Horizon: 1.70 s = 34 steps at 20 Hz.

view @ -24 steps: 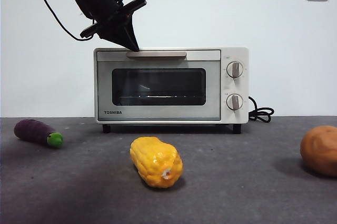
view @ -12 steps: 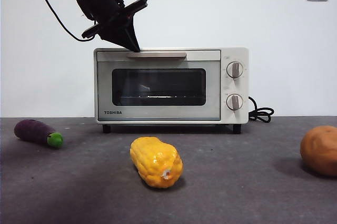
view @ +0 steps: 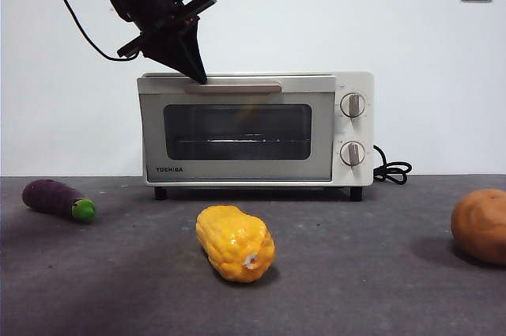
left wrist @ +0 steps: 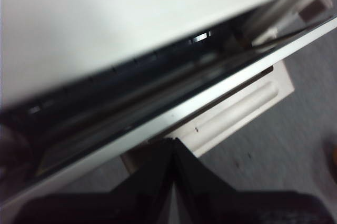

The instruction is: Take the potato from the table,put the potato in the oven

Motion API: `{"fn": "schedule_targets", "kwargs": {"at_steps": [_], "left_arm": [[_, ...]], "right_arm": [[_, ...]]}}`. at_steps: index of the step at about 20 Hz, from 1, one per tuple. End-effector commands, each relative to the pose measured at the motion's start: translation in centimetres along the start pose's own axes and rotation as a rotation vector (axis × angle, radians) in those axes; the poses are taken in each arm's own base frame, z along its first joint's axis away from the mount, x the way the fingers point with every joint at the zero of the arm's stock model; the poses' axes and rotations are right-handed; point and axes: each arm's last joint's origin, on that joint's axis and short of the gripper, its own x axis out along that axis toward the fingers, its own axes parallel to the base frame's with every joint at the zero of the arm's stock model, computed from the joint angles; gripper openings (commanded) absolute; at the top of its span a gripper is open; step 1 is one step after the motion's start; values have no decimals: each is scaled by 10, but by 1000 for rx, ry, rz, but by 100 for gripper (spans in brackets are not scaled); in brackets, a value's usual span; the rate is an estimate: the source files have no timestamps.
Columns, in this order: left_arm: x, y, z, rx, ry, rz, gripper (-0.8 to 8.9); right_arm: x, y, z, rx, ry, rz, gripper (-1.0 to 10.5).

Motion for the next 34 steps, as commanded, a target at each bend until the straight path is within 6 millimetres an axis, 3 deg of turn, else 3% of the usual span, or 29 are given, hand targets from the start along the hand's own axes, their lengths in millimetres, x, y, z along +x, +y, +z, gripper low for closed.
{"fn": "schedule_targets", "kwargs": {"at_steps": [1, 6, 15, 21, 28, 34], "left_arm": [[33, 12, -24, -34, 178, 47, -6], [34, 5, -28, -30, 226, 78, -6], [43, -29, -34, 52, 294, 219, -6], [47, -45, -36, 3, 292, 217, -6], [52, -52, -41, -13, 305, 243, -6], [65, -47, -61, -18, 380, 262, -6]], "right_arm": [[-1, 1, 1, -15, -6, 6, -11], [-1, 1, 1, -16, -8, 6, -11], [-1, 1, 0, -15, -4, 5, -11], [-1, 1, -1, -20, 8, 3, -11], [-1, 1, -3, -28, 21, 1, -11], [-1, 1, -3, -50, 23, 1, -11]]}}
